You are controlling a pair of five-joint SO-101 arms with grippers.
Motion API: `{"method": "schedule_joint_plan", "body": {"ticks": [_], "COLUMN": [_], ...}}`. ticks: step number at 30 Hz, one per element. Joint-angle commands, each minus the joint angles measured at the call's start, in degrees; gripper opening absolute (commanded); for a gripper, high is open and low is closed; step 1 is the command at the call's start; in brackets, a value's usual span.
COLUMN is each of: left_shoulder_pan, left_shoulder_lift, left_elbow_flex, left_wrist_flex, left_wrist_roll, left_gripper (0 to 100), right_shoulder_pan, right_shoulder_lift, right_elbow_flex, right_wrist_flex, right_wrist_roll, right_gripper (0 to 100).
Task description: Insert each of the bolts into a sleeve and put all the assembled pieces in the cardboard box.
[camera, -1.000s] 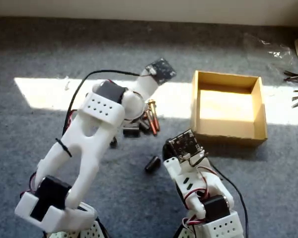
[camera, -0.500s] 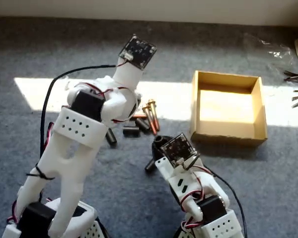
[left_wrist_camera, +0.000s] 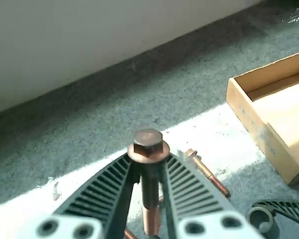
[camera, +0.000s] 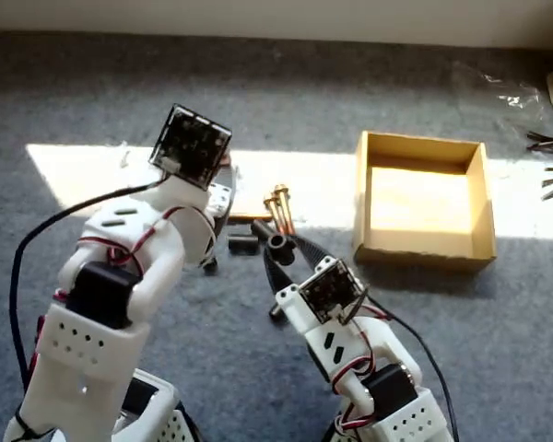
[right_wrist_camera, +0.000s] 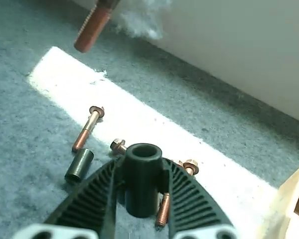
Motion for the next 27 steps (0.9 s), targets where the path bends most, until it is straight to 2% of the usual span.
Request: {"method": "schedule_joint_plan", "body": {"ticks": [1, 3, 7, 12, 18, 24, 27], "left_shoulder_pan": [-0.22, -0.22, -0.22, 0.13, -0.22, -0.13, 0.22], "left_shoulder_lift": [-7.6, -12.18, -21.41, -29.93, -35.38, -36.26, -36.35], "left_elbow_flex": [3.12, 7.25, 15.43, 22.55, 27.74, 31.43, 33.01], "left_wrist_flex": [-5.45, -9.05, -16.79, -21.98, -23.74, -23.3, -23.3], "left_wrist_roll": [0.53, 0.53, 0.53, 1.14, 15.38, 26.81, 27.96], "left_gripper": [1, 1, 1, 1, 1, 1, 1], "right_shoulder_pan": [-0.75, -1.19, -3.91, -8.4, -9.71, -9.71, -9.71], "right_shoulder_lift": [-0.66, -0.66, -0.66, -0.66, -0.66, -0.66, -0.66], "right_elbow_flex": [4.53, 4.09, 4.09, 4.0, 4.0, 4.53, 4.53], "right_wrist_flex": [-2.42, -2.42, -2.42, -2.42, -2.24, -2.15, -2.15], "right_wrist_roll": [0.18, -0.18, -5.71, -6.33, -16.35, -16.7, -16.7], "right_gripper": [0.5, 0.5, 0.5, 0.5, 0.6, 0.6, 0.6]}}
